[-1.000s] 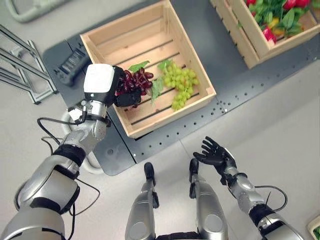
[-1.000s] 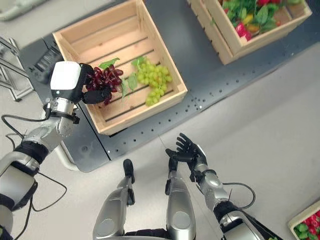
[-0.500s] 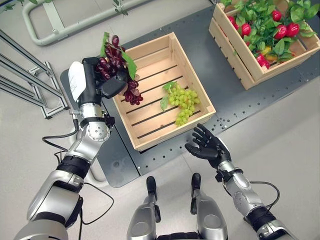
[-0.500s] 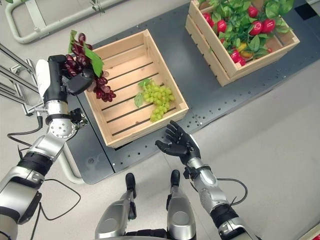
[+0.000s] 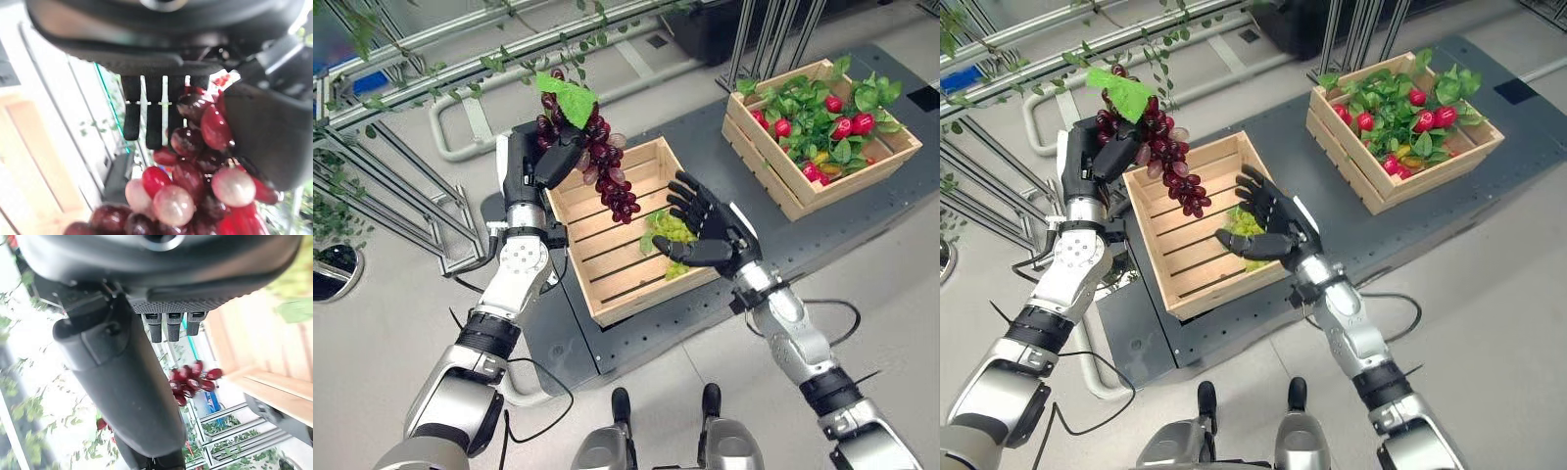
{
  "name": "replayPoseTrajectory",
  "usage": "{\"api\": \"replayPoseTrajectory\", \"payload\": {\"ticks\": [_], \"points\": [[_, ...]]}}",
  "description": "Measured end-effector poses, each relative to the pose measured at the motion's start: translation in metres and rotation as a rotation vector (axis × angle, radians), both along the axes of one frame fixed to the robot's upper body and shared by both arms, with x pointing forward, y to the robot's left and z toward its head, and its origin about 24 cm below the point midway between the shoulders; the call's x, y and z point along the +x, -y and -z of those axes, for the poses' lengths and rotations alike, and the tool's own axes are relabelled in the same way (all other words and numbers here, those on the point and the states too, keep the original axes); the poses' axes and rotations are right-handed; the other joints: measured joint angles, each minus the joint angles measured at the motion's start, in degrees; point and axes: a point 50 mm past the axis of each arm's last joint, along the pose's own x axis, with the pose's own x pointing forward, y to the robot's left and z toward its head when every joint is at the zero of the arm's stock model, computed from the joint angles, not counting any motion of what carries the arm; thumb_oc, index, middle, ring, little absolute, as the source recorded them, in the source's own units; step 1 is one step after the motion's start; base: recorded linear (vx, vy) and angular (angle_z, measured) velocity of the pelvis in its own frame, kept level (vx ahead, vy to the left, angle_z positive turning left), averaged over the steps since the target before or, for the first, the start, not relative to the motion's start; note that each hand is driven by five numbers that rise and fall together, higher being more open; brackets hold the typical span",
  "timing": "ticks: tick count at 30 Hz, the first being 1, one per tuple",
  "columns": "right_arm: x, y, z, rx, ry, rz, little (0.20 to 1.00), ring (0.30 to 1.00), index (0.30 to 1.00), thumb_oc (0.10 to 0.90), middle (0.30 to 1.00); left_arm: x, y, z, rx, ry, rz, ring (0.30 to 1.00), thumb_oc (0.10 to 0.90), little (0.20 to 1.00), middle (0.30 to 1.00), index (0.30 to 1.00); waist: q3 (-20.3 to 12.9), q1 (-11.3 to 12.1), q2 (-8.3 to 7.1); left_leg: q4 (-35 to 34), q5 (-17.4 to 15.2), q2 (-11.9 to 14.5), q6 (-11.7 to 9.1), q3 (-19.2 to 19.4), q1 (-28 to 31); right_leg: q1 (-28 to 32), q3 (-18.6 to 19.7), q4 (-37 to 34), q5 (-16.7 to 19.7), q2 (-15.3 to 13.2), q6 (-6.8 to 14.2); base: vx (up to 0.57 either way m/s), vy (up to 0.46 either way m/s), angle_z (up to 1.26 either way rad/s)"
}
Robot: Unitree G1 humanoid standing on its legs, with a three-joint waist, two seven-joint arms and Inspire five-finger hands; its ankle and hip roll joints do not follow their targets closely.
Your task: Pick up the fruits from the basket on one side to the basket on the other side
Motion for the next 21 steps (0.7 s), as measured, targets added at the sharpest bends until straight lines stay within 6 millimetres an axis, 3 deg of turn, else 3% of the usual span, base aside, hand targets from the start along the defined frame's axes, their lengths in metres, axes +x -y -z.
{"api": "replayPoseTrajectory", "payload": {"ticks": [6,11,14,21], "points": [[0.018,-0.004,-0.034,-0.052,0.023,0.04,0.9,0.9,0.9,0.8,0.9,0.002,0.005,-0.002,0.023,-0.022,0.054,0.3,0.4,0.3,0.3,0.3,-0.26,0.84,-0.06,0.01,0.16,-0.05,-0.17,-0.93,0.0,0.48,-0.94,0.0,-0.01,0.15,-0.01,0.01,-0.053,0.07],[0.025,-0.007,-0.046,-0.109,-0.007,0.056,0.9,0.9,0.9,0.8,0.9,0.005,0.016,-0.01,0.066,-0.016,0.113,0.3,0.4,0.3,0.3,0.3,-0.29,2.88,-0.11,0.01,0.18,-0.06,-0.2,-1.22,0.11,0.8,-1.23,0.0,-0.03,0.17,-0.04,0.01,-0.039,0.04],[0.028,-0.017,-0.046,-0.159,-0.047,0.018,0.9,0.9,0.9,0.8,0.9,0.006,0.016,-0.015,0.088,-0.009,0.122,0.3,0.4,0.3,0.3,0.3,-0.34,3.27,-0.22,0.01,0.2,-0.06,-0.21,-1.52,0.13,1.01,-1.5,0.01,-0.03,0.19,-0.04,0.01,-0.028,0.05],[0.027,-0.035,-0.027,-0.098,-0.2,-0.112,0.9,0.9,0.9,0.8,0.9,0.008,0.02,-0.022,0.125,0.004,0.149,0.3,0.4,0.3,0.3,0.3,-0.78,3.69,-1.02,0.01,0.24,-0.06,-0.26,-1.97,0.32,1.44,-1.66,0.0,-0.04,0.2,-0.04,-0.01,-0.014,0.03]]}}
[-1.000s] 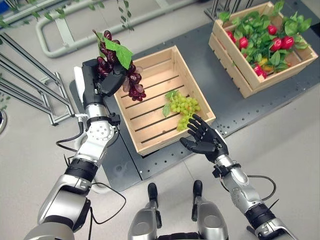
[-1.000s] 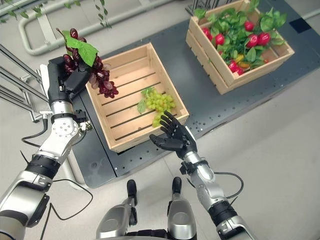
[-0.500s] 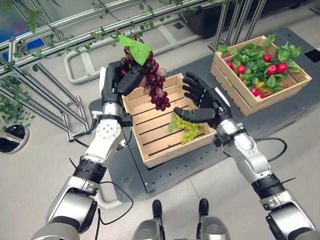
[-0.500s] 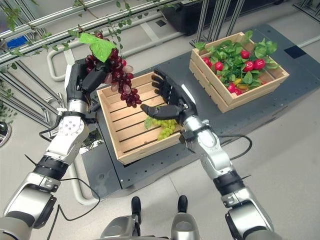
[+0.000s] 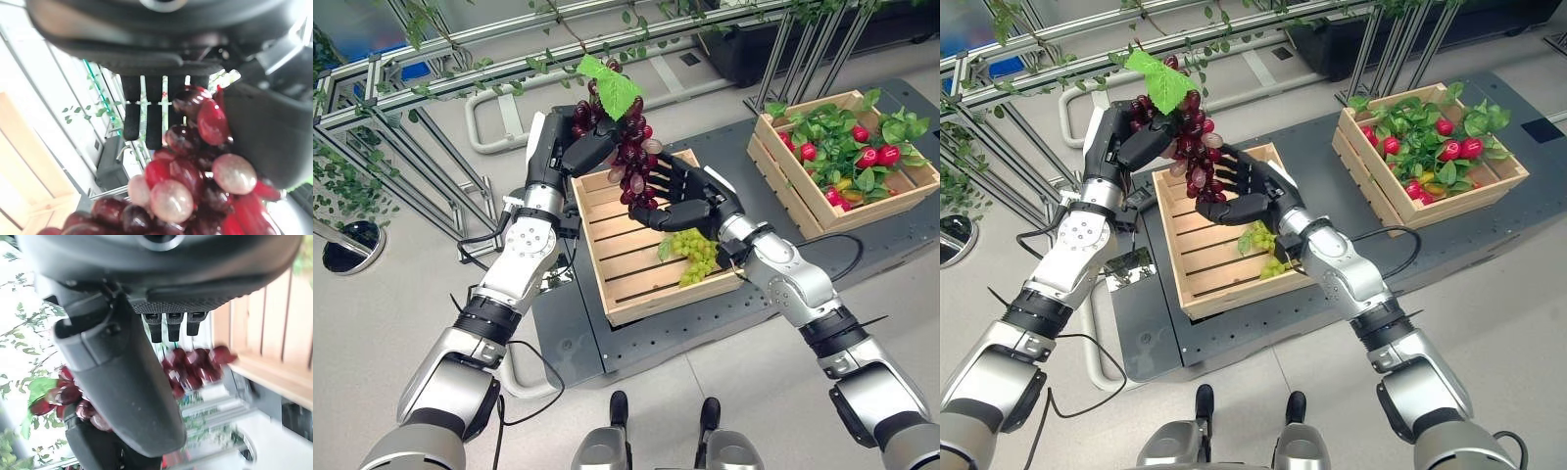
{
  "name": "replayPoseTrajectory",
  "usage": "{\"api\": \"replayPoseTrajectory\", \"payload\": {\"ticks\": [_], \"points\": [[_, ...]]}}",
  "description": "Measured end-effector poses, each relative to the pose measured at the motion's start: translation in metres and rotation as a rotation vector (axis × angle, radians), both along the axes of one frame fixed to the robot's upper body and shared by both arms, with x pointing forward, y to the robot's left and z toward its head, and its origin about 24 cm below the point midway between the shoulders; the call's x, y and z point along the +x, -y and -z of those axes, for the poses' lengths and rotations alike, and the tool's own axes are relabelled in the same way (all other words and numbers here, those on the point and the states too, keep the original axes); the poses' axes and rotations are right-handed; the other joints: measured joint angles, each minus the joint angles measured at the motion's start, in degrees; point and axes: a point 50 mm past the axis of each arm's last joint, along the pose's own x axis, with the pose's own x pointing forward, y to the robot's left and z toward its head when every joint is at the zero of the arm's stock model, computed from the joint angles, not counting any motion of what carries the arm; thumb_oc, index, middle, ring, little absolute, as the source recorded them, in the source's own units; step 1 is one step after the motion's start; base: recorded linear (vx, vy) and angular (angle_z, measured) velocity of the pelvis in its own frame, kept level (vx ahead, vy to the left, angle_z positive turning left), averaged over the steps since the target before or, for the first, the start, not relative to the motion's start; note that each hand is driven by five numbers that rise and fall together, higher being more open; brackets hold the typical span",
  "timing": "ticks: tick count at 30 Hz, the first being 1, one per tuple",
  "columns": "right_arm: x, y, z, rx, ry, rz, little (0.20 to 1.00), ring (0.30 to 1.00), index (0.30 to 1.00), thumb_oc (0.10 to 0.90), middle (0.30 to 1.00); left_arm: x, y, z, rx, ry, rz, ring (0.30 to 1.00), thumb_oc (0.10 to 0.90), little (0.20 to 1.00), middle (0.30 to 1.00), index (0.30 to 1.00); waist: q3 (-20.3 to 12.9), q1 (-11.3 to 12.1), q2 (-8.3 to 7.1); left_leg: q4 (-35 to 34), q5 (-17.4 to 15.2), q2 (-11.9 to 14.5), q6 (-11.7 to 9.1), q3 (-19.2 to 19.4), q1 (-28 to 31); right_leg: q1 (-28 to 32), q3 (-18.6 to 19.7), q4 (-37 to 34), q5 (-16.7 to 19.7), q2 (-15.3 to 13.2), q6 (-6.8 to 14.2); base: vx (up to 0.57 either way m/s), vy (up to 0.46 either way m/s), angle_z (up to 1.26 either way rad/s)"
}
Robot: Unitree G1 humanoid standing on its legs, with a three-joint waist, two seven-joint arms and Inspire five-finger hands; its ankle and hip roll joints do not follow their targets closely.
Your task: Pick up the fruits from the basket on one side to the basket on the other side
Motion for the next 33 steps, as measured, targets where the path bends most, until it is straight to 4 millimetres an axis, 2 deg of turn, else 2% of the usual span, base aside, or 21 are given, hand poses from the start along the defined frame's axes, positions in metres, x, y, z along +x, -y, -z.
{"api": "replayPoseTrajectory", "payload": {"ticks": [10,16,21,25,33], "points": [[-0.007,-0.024,0.018,0.17,-0.229,-0.17,0.9,0.9,0.9,0.8,0.9,0.0,0.007,0.002,0.025,-0.005,0.017,0.3,0.4,0.3,0.3,0.3,-1.45,0.75,-2.42,0.0,0.05,0.03,-0.07,-0.21,0.38,0.47,-0.02,-0.01,-0.09,-0.07,-0.09,0.0,0.0,0.0],[-0.01,-0.035,0.016,0.233,-0.247,-0.218,0.9,0.9,0.9,0.8,0.9,0.0,0.008,0.001,0.039,-0.001,0.023,0.3,0.4,0.3,0.3,0.3,-1.99,1.38,-2.6,0.0,0.06,0.01,-0.07,-0.33,0.43,0.58,-0.04,-0.01,-0.1,-0.21,-0.11,0.0,0.0,0.0],[-0.01,-0.034,0.009,0.262,-0.229,-0.213,0.9,0.9,0.9,0.8,0.9,0.001,0.009,0.001,0.053,-0.003,0.039,0.3,0.4,0.3,0.3,0.3,-1.99,1.66,-2.6,0.0,0.06,-0.03,-0.07,-0.36,0.43,0.59,-0.04,-0.01,-0.1,-0.24,-0.11,0.0,0.0,0.0],[-0.006,-0.027,0.003,0.256,-0.203,-0.16,0.9,0.9,0.9,0.8,0.9,0.001,0.011,0.0,0.071,-0.01,0.076,0.3,0.4,0.3,0.3,0.3,-2.0,1.67,-2.6,0.0,0.06,-0.03,-0.07,-0.36,0.43,0.59,-0.03,-0.01,-0.1,-0.25,-0.11,0.01,0.002,0.0],[-0.004,-0.02,0.0,0.261,-0.193,-0.129,0.9,0.9,0.9,0.8,0.9,0.006,0.014,-0.008,0.106,-0.013,0.125,0.3,0.4,0.3,0.3,0.3,-2.0,1.54,-2.58,0.0,0.05,0.01,-0.07,-0.36,0.42,0.58,-0.04,-0.01,-0.15,-0.2,-0.18,0.0,0.001,0.0]]}}
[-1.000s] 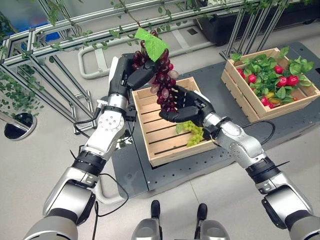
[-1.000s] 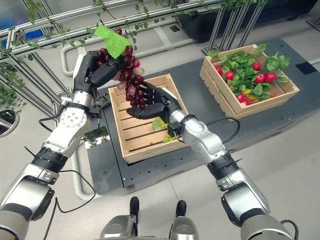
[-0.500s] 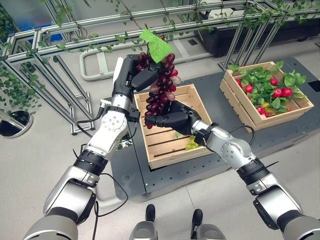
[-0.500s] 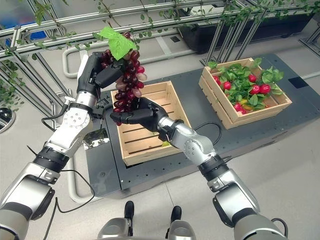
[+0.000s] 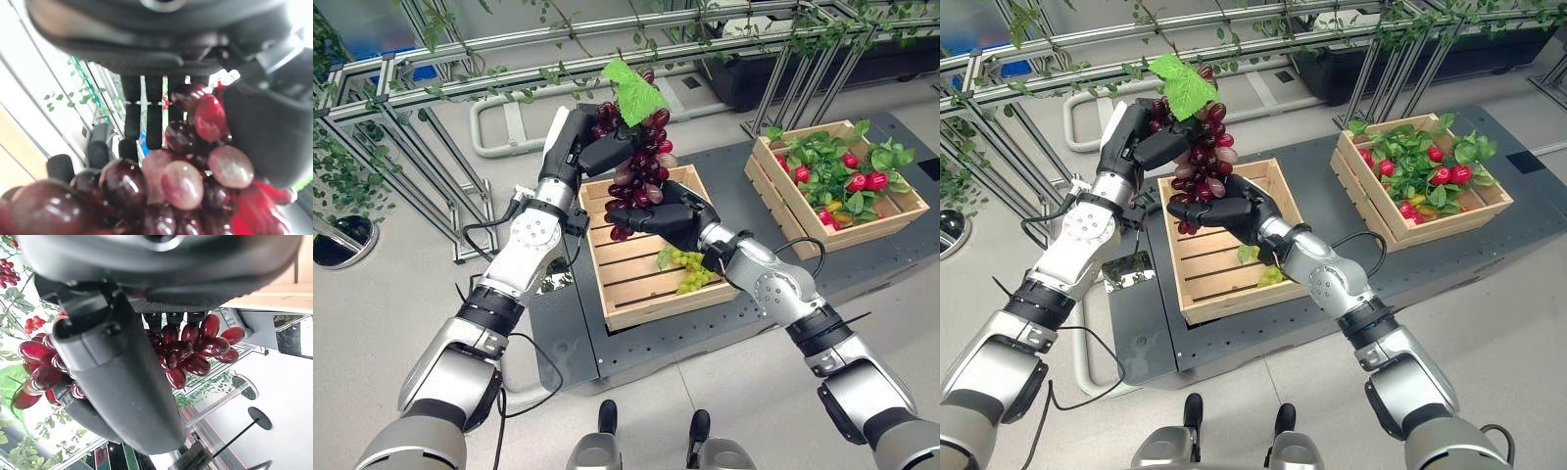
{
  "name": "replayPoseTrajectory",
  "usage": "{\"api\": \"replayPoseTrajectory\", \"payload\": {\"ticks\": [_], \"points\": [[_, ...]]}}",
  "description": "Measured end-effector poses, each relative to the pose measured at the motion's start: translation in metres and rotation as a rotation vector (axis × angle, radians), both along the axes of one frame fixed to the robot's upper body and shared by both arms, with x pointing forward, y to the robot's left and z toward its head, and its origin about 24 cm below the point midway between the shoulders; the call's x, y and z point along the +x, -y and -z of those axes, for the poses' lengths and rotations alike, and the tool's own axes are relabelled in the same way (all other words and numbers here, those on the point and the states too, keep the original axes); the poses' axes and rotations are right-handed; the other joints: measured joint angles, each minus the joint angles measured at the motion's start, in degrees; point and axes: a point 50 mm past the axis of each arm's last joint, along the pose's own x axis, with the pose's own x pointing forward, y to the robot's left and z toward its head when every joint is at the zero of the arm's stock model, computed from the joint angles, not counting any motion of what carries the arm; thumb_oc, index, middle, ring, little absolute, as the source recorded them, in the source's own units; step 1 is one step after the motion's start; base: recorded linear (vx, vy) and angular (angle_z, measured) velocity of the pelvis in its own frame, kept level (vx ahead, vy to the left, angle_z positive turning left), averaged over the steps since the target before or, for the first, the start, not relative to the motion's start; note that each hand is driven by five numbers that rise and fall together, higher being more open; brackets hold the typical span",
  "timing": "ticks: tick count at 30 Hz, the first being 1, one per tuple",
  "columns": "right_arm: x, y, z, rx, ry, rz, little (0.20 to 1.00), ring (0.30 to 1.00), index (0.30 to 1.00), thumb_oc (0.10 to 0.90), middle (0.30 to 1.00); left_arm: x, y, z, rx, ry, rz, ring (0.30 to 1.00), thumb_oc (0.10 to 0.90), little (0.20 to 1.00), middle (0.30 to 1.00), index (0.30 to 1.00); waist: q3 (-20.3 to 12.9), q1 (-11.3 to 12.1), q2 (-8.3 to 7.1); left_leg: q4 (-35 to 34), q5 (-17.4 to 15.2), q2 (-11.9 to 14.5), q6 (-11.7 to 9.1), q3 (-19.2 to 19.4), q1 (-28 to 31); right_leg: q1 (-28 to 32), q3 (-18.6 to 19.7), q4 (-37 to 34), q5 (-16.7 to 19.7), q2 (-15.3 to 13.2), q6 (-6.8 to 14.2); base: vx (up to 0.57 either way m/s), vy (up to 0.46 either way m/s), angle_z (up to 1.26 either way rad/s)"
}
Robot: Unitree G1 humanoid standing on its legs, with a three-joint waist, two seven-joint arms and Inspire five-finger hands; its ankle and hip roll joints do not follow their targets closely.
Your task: Pick up the fruits from the basket on one side to the basket on the other side
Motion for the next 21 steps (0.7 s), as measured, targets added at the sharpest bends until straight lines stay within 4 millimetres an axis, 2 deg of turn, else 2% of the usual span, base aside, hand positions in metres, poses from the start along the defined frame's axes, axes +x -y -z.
{"api": "replayPoseTrajectory", "payload": {"ticks": [11,12,13,14,17,21], "points": [[0.0,0.002,0.0,0.051,-0.032,-0.001,0.9,0.9,0.9,0.8,0.9,0.002,0.0,-0.006,0.039,0.003,0.027,0.3,0.4,0.3,0.3,0.3,0.0,-0.18,0.01,0.0,0.0,0.01,0.0,-0.01,0.01,0.03,0.0,0.0,-0.02,0.02,-0.03,0.0,0.0,0.0],[0.0,0.001,0.0,0.062,-0.038,-0.004,0.632,0.632,0.632,0.621,0.632,0.002,0.0,-0.007,0.041,0.003,0.027,0.3,0.4,0.3,0.3,0.3,0.0,-0.17,0.0,0.0,0.0,0.02,0.0,-0.01,0.01,0.03,0.0,0.0,-0.02,0.02,-0.03,0.0,0.0,0.0],[0.0,-0.001,0.0,0.09,-0.057,-0.01,0.632,0.632,0.632,0.621,0.632,0.002,0.0,-0.007,0.042,0.003,0.027,0.3,0.4,0.3,0.3,0.3,0.0,-0.17,0.01,0.0,0.0,0.01,0.0,-0.02,0.01,0.03,0.0,0.0,-0.02,0.02,-0.03,0.0,0.0,0.0],[0.0,-0.001,0.0,0.094,-0.061,-0.009,0.3,0.3,0.3,0.4,0.3,0.002,0.0,-0.007,0.042,0.004,0.026,0.3,0.4,0.3,0.3,0.3,0.0,-0.18,0.01,0.0,0.0,0.02,0.0,-0.02,0.02,0.05,0.0,0.0,-0.02,0.02,-0.03,0.0,0.0,0.0],[0.001,-0.005,0.0,0.141,-0.08,0.01,0.3,0.3,0.3,0.4,0.3,0.002,0.001,-0.009,0.046,0.009,0.027,0.3,0.4,0.3,0.3,0.3,0.0,-0.15,0.02,0.0,0.0,0.02,0.0,-0.04,0.02,0.06,0.0,0.0,-0.02,0.02,-0.03,0.0,0.0,0.0],[0.002,-0.008,0.0,0.168,-0.087,0.073,0.3,0.3,0.3,0.4,0.3,0.001,0.015,-0.015,0.042,0.041,0.076,0.3,0.4,0.3,0.3,0.3,-0.02,0.11,0.04,0.0,0.01,-0.03,0.0,-0.19,0.03,0.13,0.02,0.0,-0.02,-0.02,-0.03,0.0,0.0,0.0]]}}
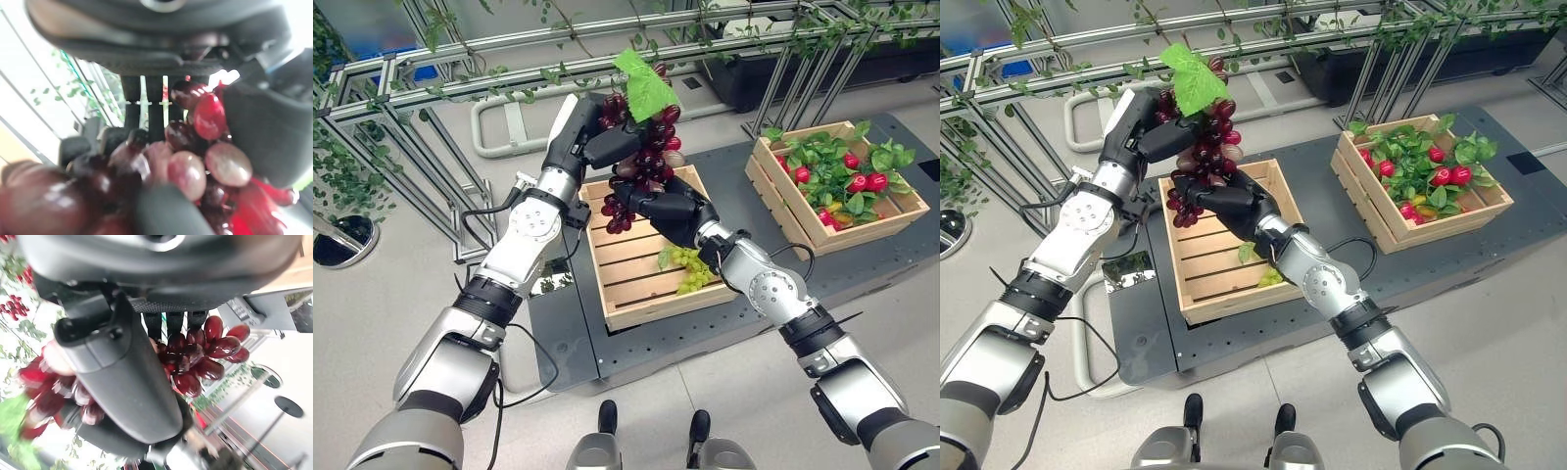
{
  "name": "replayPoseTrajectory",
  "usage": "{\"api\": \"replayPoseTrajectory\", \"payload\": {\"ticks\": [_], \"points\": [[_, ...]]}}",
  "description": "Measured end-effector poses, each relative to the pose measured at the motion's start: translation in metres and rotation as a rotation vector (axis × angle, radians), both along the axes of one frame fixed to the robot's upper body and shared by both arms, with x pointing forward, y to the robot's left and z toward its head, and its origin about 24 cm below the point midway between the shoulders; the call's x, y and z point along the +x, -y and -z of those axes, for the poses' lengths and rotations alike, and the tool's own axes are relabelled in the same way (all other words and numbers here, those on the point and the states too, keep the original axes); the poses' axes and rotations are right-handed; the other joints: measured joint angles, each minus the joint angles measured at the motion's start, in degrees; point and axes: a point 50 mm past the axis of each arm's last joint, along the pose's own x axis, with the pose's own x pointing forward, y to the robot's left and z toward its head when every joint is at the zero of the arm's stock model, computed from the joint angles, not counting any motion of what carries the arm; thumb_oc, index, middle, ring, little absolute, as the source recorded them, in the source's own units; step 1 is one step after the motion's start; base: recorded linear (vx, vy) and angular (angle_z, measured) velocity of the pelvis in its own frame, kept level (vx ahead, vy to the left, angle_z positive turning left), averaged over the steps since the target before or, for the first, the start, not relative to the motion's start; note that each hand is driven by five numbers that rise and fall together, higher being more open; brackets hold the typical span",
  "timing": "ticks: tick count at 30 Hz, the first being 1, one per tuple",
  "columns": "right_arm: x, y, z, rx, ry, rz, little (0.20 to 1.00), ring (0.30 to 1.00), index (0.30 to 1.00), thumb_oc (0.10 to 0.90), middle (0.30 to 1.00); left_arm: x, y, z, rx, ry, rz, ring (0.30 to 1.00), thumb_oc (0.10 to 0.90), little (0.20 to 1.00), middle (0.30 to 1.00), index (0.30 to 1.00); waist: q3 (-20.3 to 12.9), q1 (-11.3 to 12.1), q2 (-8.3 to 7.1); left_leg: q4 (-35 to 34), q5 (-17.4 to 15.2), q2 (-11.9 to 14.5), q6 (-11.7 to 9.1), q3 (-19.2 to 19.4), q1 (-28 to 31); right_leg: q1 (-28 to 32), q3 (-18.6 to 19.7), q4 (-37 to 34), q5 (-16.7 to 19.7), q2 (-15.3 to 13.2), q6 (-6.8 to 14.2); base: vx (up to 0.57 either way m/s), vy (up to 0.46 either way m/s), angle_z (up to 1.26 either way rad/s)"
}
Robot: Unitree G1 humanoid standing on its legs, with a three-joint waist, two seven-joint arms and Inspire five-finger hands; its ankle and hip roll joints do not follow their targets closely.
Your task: Pick up the fruits from the basket on one side to the basket on the other side
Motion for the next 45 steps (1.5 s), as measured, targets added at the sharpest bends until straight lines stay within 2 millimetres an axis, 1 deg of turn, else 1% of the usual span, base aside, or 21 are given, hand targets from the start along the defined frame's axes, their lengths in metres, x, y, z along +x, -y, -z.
{"api": "replayPoseTrajectory", "payload": {"ticks": [1,2,3,4,12,15,20,28,39,41,43,44,45], "points": [[0.0,-0.002,0.0,0.007,0.0,-0.004,0.3,0.3,0.3,0.4,0.3,0.0,0.002,-0.001,-0.002,0.004,0.004,0.3,0.4,0.3,0.3,0.3,0.0,-0.04,0.0,0.0,0.0,0.01,0.0,0.0,0.01,0.01,0.01,0.0,0.0,0.01,0.0,0.0,0.0,0.0],[-0.001,-0.006,-0.001,0.025,0.003,-0.008,0.3,0.3,0.3,0.4,0.3,0.001,0.006,-0.004,0.004,0.01,0.013,0.462,0.508,0.462,0.462,0.462,-0.01,-0.18,0.03,0.0,0.0,0.01,0.0,0.01,0.01,0.0,0.02,0.0,0.0,0.02,0.0,0.0,0.0,0.0],[-0.001,-0.007,-0.001,0.03,0.005,-0.005,0.3,0.3,0.3,0.4,0.3,0.001,0.007,-0.004,0.009,0.012,0.018,0.589,0.593,0.589,0.589,0.589,-0.03,-0.22,0.07,0.0,0.0,0.02,0.0,0.01,0.0,-0.01,0.02,0.0,0.0,0.02,0.0,0.0,0.0,0.0],[-0.001,-0.007,-0.002,0.036,0.01,0.003,0.3,0.3,0.3,0.4,0.3,0.001,0.009,-0.005,0.016,0.013,0.024,0.9,0.8,0.9,0.9,0.9,-0.09,-0.25,0.17,0.0,0.0,0.01,0.0,0.01,0.01,-0.01,0.03,0.0,0.0,0.02,-0.01,0.0,0.0,0.0],[0.002,0.0,-0.009,0.078,0.048,0.079,0.3,0.3,0.3,0.4,0.3,0.002,0.011,-0.003,0.021,-0.001,0.021,0.9,0.8,0.9,0.9,0.9,-0.3,-0.55,0.55,0.0,0.0,0.06,-0.01,0.09,0.01,-0.05,0.1,0.0,-0.02,0.06,-0.03,0.0,0.0,0.0],[0.003,0.003,-0.011,0.092,0.055,0.105,0.3,0.3,0.3,0.4,0.3,0.003,0.011,0.002,0.017,-0.018,0.01,0.9,0.8,0.9,0.9,0.9,-0.46,-0.52,0.83,0.0,0.0,0.06,-0.01,0.09,0.01,-0.06,0.11,0.0,-0.03,0.06,-0.04,0.0,0.0,0.0],[0.004,0.003,-0.01,0.084,0.046,0.125,0.3,0.3,0.3,0.4,0.3,0.005,0.013,0.006,0.003,-0.03,0.0,0.9,0.8,0.9,0.9,0.9,-0.66,-0.51,1.18,0.0,0.0,0.06,-0.01,0.14,0.04,-0.06,0.16,0.0,-0.03,0.07,-0.04,0.0,0.0,0.0],[0.004,0.004,-0.009,0.08,0.04,0.135,0.3,0.3,0.3,0.4,0.3,0.006,0.01,0.009,0.002,-0.029,-0.029,0.9,0.8,0.9,0.9,0.9,-0.66,-0.64,1.19,0.0,-0.01,0.13,-0.02,0.39,0.15,-0.1,0.37,0.0,-0.03,0.21,-0.04,0.0,-0.001,0.0],[0.005,0.009,-0.008,0.063,0.036,0.158,0.3,0.3,0.3,0.4,0.3,0.0,-0.01,0.036,-0.078,-0.048,-0.09,0.9,0.8,0.9,0.9,0.9,-0.67,-0.63,1.19,-0.01,-0.23,0.25,0.02,1.74,0.96,-0.1,1.77,0.0,-0.01,0.39,-0.03,0.0,-0.003,-0.06],[0.005,0.014,-0.008,0.056,0.039,0.168,0.3,0.3,0.3,0.4,0.3,0.001,-0.015,0.039,-0.096,-0.055,-0.12,0.9,0.8,0.9,0.9,0.9,-0.67,-0.75,1.19,-0.01,-0.23,0.27,0.02,1.81,1.03,-0.09,1.87,0.0,0.01,0.44,-0.01,0.01,0.001,-0.04],[0.007,0.021,-0.013,0.075,0.05,0.193,0.3,0.3,0.3,0.4,0.3,0.003,-0.031,0.051,-0.112,-0.099,-0.197,0.9,0.8,0.9,0.9,0.9,-0.67,-1.04,1.18,-0.01,-0.24,0.33,0.0,1.96,1.19,-0.04,2.06,0.0,0.01,0.48,-0.02,0.0,-0.005,-0.03],[0.008,0.023,-0.015,0.087,0.059,0.206,0.3,0.3,0.3,0.4,0.3,0.003,-0.034,0.057,-0.105,-0.118,-0.215,0.9,0.8,0.9,0.9,0.9,-0.68,-1.23,1.18,-0.01,-0.24,0.36,0.0,1.98,1.19,-0.05,2.08,0.0,0.01,0.49,-0.02,0.0,0.0,0.0],[0.01,0.03,-0.021,0.122,0.082,0.239,0.3,0.3,0.3,0.4,0.3,0.002,-0.04,0.069,-0.094,-0.163,-0.241,0.9,0.8,0.9,0.9,0.9,-0.68,-1.31,1.17,-0.01,-0.24,0.36,0.0,2.01,1.19,-0.07,2.11,0.0,0.01,0.5,-0.02,0.0,0.0,0.0]]}}
